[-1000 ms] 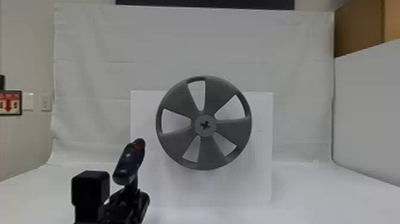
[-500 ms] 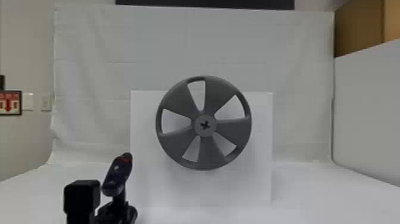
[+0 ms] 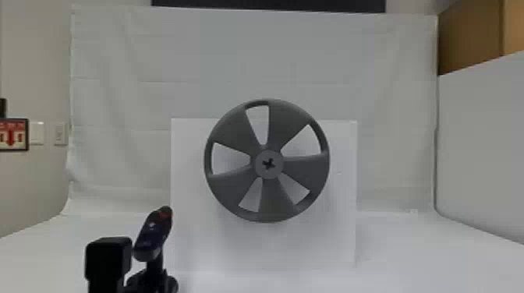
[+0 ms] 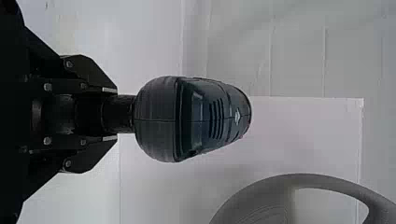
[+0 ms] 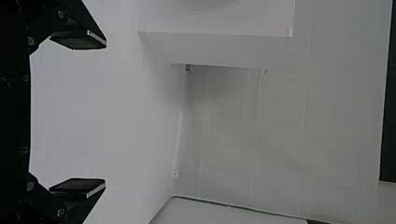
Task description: Grasp the drill and bring into the middle of wheel
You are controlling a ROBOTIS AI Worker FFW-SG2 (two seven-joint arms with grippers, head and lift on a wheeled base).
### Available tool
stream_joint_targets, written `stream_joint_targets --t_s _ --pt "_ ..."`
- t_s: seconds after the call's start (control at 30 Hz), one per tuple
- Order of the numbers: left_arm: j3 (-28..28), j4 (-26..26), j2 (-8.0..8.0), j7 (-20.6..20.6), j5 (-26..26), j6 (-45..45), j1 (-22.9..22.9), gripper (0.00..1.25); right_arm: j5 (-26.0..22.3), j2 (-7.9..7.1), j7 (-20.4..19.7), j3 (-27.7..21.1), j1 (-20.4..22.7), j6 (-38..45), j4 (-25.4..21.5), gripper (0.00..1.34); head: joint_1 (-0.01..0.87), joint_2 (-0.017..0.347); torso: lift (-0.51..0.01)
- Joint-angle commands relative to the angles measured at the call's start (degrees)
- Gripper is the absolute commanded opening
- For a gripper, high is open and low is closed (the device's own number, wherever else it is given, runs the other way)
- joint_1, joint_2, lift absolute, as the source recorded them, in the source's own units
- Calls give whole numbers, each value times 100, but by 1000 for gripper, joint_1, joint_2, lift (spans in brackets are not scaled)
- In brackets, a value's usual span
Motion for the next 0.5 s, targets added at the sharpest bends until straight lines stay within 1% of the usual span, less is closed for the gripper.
stream_joint_targets --t_s 0.0,0.47 --pt "8 5 -4 0 -3 84 -28 25 0 5 0 0 0 0 5 1098 0 0 -406" --pt "25 58 -12 0 24 207 -72 25 0 5 0 9 0 0 5 1098 0 0 -406"
